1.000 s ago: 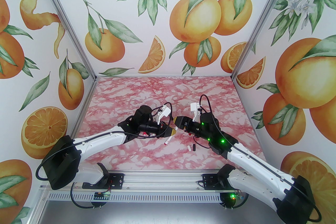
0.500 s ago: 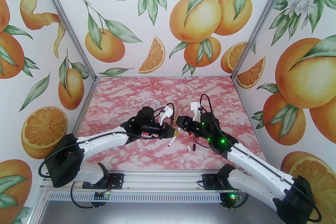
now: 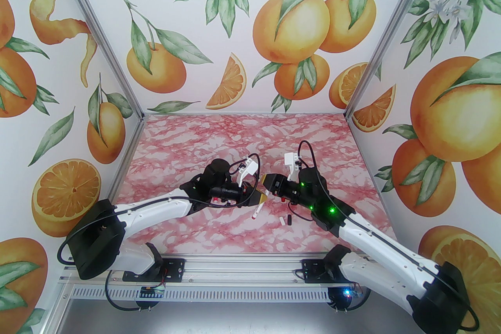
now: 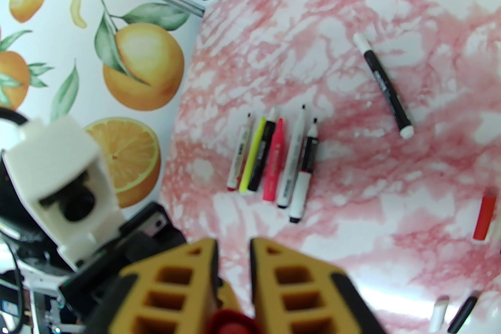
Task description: Open the pen caps
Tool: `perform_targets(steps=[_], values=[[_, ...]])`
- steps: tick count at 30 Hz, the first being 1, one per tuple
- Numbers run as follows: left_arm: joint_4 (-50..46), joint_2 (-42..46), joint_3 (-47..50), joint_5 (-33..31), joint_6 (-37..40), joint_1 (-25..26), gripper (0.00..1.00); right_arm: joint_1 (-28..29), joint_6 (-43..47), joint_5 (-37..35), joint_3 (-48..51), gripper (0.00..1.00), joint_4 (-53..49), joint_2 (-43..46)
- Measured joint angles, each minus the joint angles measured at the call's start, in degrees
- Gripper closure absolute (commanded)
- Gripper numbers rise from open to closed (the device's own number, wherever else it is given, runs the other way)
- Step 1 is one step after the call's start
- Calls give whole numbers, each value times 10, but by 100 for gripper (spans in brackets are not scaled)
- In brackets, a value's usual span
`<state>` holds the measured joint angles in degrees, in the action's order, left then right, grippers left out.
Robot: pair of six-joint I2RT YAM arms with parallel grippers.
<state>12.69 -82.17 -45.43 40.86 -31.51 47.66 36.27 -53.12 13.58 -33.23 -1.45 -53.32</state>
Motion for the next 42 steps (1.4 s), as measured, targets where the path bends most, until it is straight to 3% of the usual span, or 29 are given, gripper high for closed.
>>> perform_targets(steps=[4,12,15,20,24,33,42], values=[[2,0,0,-1,-1,1,68,0,0,-1,-1,84,0,0],[15,-3,0,-4,-5,15,67,0,-5,-1,-3,85,0,1],[22,-8,0,-3,-12,16,70,0,-7,-1,-3,85,1,3],[24,-9,0,-8,-10,18,88,0,-13,-7,-3,86,0,11],[24,-9,0,-24,3,23,90,1,-19,-23,-3,86,-6,16],[-72,-8,-41,-170,79,80,95,4,-45,-85,-3,89,-66,31],[-129,-30,-100,-299,131,137,96,-32,-61,-95,-31,89,-148,46]])
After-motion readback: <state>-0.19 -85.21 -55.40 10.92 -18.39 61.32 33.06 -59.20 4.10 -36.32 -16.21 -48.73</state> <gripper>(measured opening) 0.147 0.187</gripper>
